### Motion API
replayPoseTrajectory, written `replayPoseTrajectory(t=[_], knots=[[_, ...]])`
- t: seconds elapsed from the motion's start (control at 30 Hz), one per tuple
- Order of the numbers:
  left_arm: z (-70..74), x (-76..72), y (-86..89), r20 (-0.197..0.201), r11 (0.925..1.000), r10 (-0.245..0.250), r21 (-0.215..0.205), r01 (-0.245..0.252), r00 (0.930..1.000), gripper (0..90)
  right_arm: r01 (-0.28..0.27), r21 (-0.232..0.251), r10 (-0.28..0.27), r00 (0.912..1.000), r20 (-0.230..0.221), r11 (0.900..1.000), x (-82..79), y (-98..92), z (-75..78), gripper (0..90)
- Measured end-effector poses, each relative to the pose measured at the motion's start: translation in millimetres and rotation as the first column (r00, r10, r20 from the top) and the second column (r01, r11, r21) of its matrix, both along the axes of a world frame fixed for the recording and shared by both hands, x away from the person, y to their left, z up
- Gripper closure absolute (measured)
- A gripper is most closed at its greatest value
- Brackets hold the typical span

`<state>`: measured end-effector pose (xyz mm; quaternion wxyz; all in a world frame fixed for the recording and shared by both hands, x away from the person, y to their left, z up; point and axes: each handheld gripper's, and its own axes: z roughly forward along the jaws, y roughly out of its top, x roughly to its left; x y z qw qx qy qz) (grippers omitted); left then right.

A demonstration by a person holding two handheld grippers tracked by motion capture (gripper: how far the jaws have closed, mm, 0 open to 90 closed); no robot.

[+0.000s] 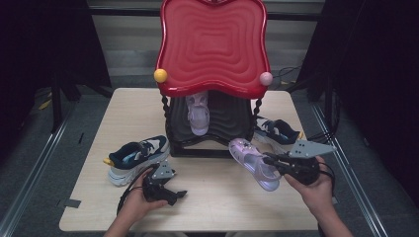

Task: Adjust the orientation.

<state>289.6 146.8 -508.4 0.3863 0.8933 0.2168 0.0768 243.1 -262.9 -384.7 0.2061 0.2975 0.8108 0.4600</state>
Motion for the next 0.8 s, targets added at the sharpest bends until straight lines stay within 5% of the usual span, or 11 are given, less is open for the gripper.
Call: replayPoseTrajectory(t=[0.8], knots=[[-0.1, 0.1, 0.0, 0.001, 1.0000, -0.001, -0.001, 0.001, 1.0000, 13.0, 0.152, -0.032, -0.148, 0.9847, 0.091, 0.988, 31.8, 41.8, 11.1, 85.3]])
